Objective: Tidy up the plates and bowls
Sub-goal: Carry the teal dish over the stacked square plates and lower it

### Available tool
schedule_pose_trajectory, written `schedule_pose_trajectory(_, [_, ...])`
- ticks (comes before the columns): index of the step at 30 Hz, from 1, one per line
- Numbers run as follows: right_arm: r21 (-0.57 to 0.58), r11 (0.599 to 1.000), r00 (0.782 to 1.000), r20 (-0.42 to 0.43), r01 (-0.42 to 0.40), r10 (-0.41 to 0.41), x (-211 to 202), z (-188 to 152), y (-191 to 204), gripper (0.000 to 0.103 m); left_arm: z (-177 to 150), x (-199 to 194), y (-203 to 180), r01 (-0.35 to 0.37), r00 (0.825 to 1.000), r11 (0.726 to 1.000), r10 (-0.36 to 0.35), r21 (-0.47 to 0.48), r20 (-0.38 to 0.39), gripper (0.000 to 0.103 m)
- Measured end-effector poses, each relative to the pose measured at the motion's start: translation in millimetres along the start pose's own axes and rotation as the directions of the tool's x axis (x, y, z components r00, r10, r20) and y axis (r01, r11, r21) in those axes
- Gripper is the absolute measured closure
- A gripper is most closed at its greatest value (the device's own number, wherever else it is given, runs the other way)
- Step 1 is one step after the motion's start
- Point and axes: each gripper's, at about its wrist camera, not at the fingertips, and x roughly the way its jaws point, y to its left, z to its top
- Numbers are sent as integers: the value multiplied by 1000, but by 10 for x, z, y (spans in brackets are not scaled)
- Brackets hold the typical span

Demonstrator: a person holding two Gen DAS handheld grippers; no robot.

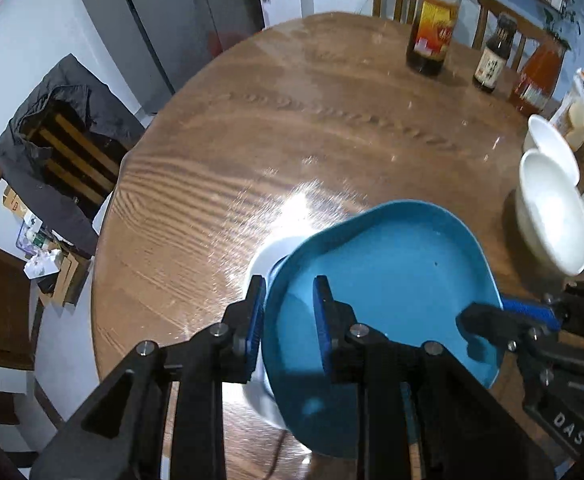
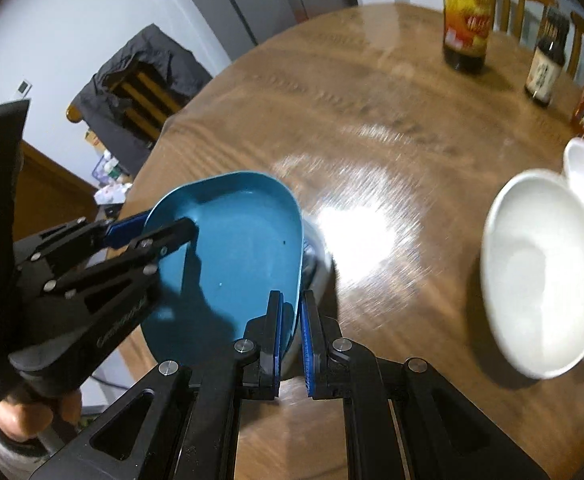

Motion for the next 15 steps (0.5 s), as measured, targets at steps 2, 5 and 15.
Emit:
schedule_pose_trajectory(2, [9,1000,1000,-14,1,-1,82,-41,29,93,-19,52,34,1,1000,1000,-1,13,-10,80])
schedule_pose_trajectory(5, [22,1000,999,-40,11,-10,208,-81,46,93,-34,145,66,0,1000,1000,0,29,-19,80])
schedule_pose_trajectory(15, [0,998,996,-66,55,-55,366,-98,136,93,-28,307,91,-6,999,999,7,32,-43,79])
